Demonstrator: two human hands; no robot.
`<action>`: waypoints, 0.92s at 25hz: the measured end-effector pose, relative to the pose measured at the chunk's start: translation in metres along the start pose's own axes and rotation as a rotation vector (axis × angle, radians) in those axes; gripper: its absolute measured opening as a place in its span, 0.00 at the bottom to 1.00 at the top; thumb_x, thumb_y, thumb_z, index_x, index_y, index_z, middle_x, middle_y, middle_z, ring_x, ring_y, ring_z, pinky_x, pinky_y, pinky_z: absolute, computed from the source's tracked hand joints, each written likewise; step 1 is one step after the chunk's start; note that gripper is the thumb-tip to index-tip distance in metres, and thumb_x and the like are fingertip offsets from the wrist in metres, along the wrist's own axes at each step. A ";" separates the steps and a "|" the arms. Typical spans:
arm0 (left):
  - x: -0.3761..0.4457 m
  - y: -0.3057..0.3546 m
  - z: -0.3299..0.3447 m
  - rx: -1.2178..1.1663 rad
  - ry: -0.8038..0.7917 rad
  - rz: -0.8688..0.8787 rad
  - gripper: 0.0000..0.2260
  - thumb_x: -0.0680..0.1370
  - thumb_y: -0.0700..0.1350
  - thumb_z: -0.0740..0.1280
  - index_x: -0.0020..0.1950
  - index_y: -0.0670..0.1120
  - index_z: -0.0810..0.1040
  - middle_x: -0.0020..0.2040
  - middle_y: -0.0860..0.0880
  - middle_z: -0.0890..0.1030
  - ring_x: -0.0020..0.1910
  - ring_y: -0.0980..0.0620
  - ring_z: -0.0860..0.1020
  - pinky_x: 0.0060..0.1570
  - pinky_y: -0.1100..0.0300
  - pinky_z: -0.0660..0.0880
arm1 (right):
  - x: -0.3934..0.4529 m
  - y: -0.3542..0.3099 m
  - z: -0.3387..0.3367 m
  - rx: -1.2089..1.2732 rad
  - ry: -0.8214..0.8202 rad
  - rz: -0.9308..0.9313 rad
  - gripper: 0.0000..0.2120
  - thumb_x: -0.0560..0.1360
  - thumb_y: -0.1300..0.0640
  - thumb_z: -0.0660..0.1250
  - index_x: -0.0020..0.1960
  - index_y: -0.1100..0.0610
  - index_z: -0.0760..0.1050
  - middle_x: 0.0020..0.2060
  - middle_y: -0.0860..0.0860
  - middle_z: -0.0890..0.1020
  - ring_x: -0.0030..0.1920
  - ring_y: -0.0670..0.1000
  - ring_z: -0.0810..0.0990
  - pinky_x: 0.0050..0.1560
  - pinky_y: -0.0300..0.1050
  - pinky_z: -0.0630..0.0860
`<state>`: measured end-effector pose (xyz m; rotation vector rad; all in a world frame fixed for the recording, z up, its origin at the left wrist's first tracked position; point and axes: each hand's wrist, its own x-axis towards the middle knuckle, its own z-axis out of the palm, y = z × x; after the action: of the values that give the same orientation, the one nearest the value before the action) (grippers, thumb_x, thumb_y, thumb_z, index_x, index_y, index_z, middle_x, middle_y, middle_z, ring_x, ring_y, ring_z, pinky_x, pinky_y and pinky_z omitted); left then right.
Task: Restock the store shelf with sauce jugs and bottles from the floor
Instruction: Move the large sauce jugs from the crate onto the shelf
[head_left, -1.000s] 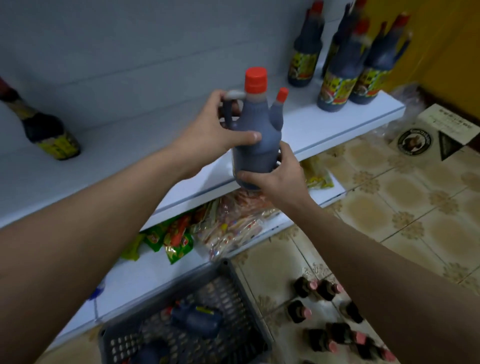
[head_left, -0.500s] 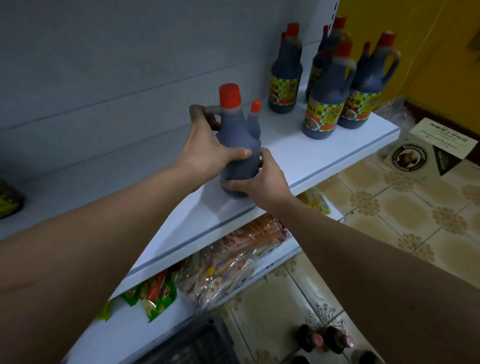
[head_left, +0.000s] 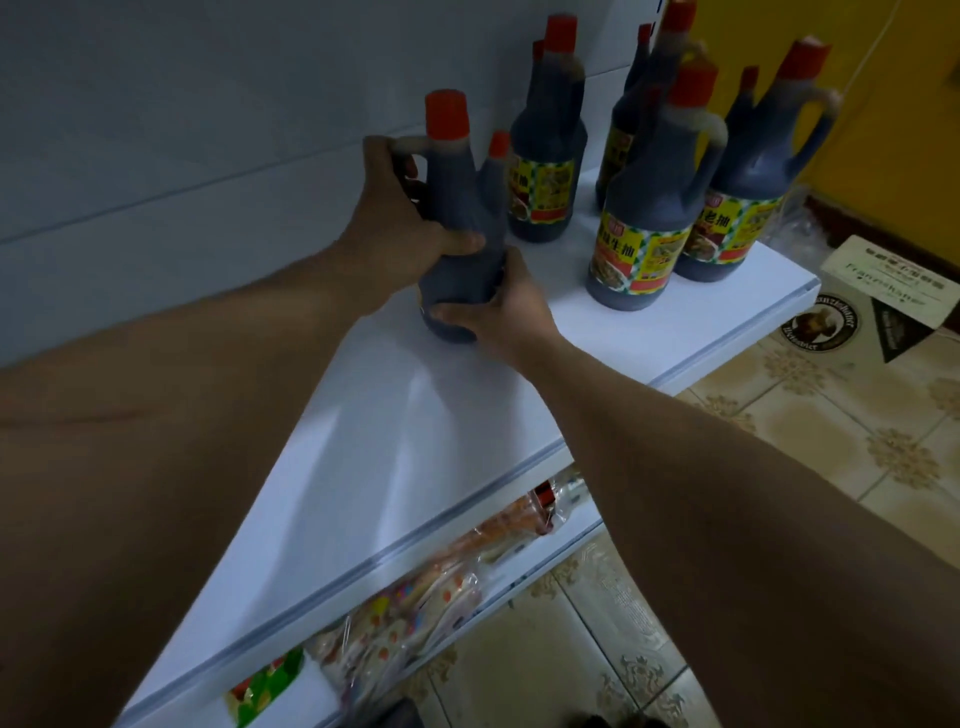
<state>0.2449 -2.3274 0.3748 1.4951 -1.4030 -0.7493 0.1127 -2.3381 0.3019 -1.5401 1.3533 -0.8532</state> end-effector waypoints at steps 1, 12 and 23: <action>0.014 -0.002 0.002 -0.025 0.005 -0.007 0.33 0.67 0.37 0.79 0.58 0.48 0.58 0.59 0.45 0.70 0.58 0.49 0.76 0.53 0.47 0.81 | 0.014 -0.001 0.000 -0.001 -0.002 0.000 0.39 0.65 0.54 0.80 0.70 0.54 0.64 0.59 0.50 0.78 0.59 0.55 0.78 0.53 0.51 0.80; 0.093 -0.022 0.020 -0.109 0.080 -0.036 0.32 0.68 0.36 0.78 0.59 0.48 0.59 0.60 0.46 0.74 0.55 0.53 0.78 0.45 0.57 0.80 | 0.106 0.014 0.003 -0.048 -0.015 -0.060 0.42 0.69 0.53 0.78 0.75 0.61 0.60 0.70 0.56 0.72 0.69 0.57 0.72 0.65 0.53 0.73; 0.067 -0.014 0.030 -0.063 0.021 -0.241 0.43 0.72 0.46 0.77 0.76 0.50 0.50 0.74 0.47 0.66 0.68 0.48 0.70 0.57 0.51 0.76 | 0.003 0.042 0.039 -0.483 0.166 -0.244 0.23 0.76 0.67 0.59 0.71 0.65 0.67 0.66 0.62 0.74 0.65 0.63 0.72 0.67 0.54 0.68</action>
<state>0.2347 -2.4003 0.3609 1.6351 -1.1847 -0.9141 0.1334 -2.3340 0.2484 -2.0772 1.5942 -0.8557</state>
